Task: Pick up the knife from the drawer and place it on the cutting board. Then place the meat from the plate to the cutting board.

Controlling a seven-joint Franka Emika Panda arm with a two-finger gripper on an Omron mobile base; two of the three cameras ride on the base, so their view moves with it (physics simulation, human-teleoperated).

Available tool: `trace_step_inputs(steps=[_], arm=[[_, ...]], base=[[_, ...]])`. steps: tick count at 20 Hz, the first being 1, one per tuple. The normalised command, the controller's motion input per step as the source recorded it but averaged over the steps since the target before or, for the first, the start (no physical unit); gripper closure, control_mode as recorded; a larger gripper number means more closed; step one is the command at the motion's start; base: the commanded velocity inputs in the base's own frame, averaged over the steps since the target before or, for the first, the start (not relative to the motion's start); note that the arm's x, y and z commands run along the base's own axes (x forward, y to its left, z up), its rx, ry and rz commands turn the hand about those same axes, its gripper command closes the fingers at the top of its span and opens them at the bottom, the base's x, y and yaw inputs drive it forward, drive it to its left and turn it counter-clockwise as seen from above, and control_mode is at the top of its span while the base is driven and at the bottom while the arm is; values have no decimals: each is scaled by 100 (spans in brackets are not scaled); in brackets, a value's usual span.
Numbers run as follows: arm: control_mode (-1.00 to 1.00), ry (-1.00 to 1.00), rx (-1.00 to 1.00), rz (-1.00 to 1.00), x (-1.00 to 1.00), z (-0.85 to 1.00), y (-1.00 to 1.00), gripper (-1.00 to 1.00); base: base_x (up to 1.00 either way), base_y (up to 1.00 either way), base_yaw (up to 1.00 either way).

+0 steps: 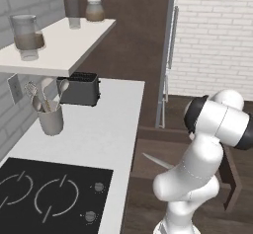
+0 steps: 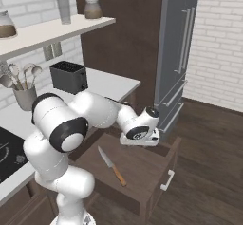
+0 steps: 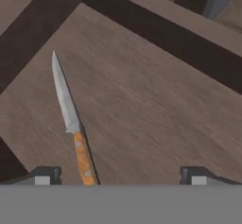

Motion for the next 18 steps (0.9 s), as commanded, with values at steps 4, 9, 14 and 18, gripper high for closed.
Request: trace_step_inputs(steps=[4,9,14,18], arm=[[-100,-3,1,-19,7,-20,47,-100],[-100,1,-5,-6,11,0,24,-100],[-100,1,-1,0,-18,-1,46,-100],[-100,0,-4,0,-39,-20,48,-100]], base=[[0,0,0],[0,0,0],[0,0,0],[0,0,0]])
